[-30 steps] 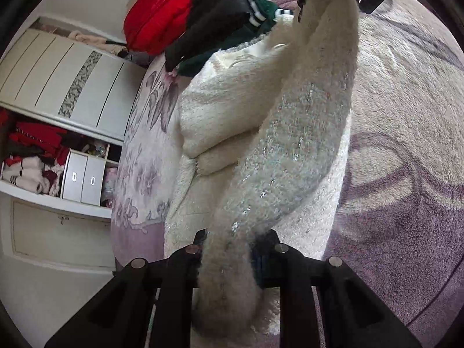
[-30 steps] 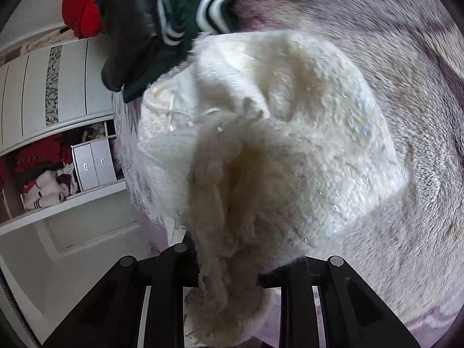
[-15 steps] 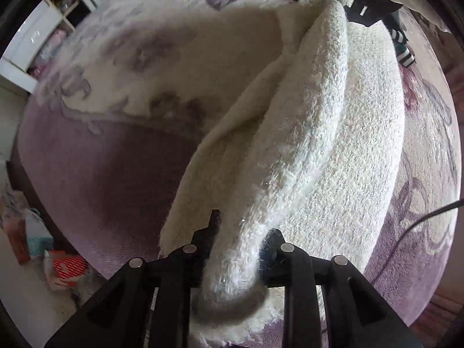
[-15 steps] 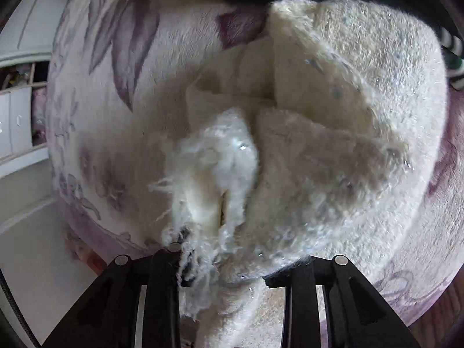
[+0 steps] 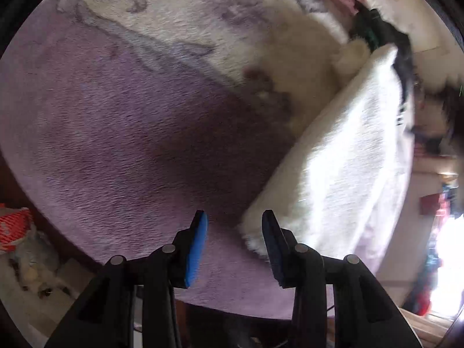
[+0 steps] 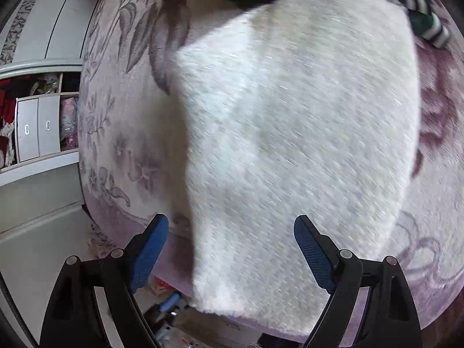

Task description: Fold large clothes

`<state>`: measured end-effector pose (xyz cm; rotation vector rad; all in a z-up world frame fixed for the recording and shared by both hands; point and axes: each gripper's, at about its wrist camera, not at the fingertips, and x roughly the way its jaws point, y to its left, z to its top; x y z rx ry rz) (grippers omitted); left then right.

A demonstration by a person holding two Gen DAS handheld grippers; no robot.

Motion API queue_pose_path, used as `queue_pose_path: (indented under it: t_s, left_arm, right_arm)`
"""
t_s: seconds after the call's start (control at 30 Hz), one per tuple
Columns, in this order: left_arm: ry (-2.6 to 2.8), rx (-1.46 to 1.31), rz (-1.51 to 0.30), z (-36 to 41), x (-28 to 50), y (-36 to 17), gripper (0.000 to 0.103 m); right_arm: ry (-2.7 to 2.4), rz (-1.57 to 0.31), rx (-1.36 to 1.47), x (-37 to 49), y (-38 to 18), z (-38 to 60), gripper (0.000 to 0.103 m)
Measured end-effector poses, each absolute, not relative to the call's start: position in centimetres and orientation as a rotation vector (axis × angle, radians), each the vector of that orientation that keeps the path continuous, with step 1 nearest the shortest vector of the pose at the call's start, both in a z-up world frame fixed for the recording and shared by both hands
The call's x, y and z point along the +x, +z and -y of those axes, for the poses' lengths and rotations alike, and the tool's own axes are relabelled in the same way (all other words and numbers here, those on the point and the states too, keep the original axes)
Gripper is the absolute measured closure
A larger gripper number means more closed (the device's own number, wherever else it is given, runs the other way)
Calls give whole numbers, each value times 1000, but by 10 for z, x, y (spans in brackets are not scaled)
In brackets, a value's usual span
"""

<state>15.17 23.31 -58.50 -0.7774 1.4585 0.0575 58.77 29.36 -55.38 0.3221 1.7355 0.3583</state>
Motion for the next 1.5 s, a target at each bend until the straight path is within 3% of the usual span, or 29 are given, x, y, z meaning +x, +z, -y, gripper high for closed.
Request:
queue_pose_path:
  t_s: [0.13,0.2,0.27,0.3,0.33,0.37,0.4,0.47,0.57,0.8,0.9,1.0,1.03,1.07,1.1,1.27,1.4,1.43,1.47,1.5]
  left_arm:
    - [-82,-837,-1427,-205,184,-598,50]
    - [-92,-783,-1465,-192,203,-610,50]
    - [-54,-694,-1478,-180,210,-615,53]
    - [-24,-660,-1459,-173,210,-612,69]
    - [-17,-649,-1443,-170,209,-607,91]
    - [-10,-654,-1433,-166,206,-602,91]
    - [-7,-681,-1411,-163,201,-595,91]
    - [-20,-776,-1381,-163,188,-585,92]
    - [-24,-832,-1358,-163,172,-568,92]
    - [29,-768,-1499,-190,183,-624,91]
    - [-31,-799,-1512,-201,190,-614,85]
    - [-127,-841,-1473,-223,183,-592,70]
    - [-130,-845,-1455,-233,181,-590,51]
    - [-111,-851,-1440,-243,180,-591,41]
    - [-90,-875,-1424,-252,180,-595,41]
    - [-228,-1077,-1380,-254,212,-635,41]
    - [-264,-931,-1460,-219,233,-650,42]
    - [-277,-861,-1447,-211,237,-642,42]
    - [-277,-802,-1438,-205,239,-636,42]
    - [-269,-769,-1426,-203,238,-631,52]
  right_arm:
    - [204,-1769,384,514,-580,-214,13]
    - [165,-1836,492,474,-619,-189,13]
    - [151,-1889,583,435,-652,-173,13]
    - [160,-1902,622,419,-665,-171,14]
    - [173,-1909,656,404,-675,-171,21]
    - [191,-1911,665,393,-683,-175,55]
    - [197,-1913,635,384,-688,-184,77]
    - [176,-1856,554,374,-679,-193,88]
    - [162,-1833,510,371,-662,-198,92]
    - [121,-1859,517,369,-672,-179,94]
    - [216,-1878,470,376,-677,-191,89]
    - [292,-1873,543,384,-673,-172,67]
    - [302,-1860,561,384,-673,-168,45]
    - [306,-1850,571,385,-676,-160,26]
    - [313,-1840,581,385,-680,-158,25]
    - [406,-1805,716,380,-718,-159,21]
    - [489,-1724,1105,388,-730,-147,25]
    - [485,-1716,1166,387,-733,-150,28]
    - [463,-1715,1151,392,-732,-154,43]
    - [444,-1728,1133,392,-736,-158,54]
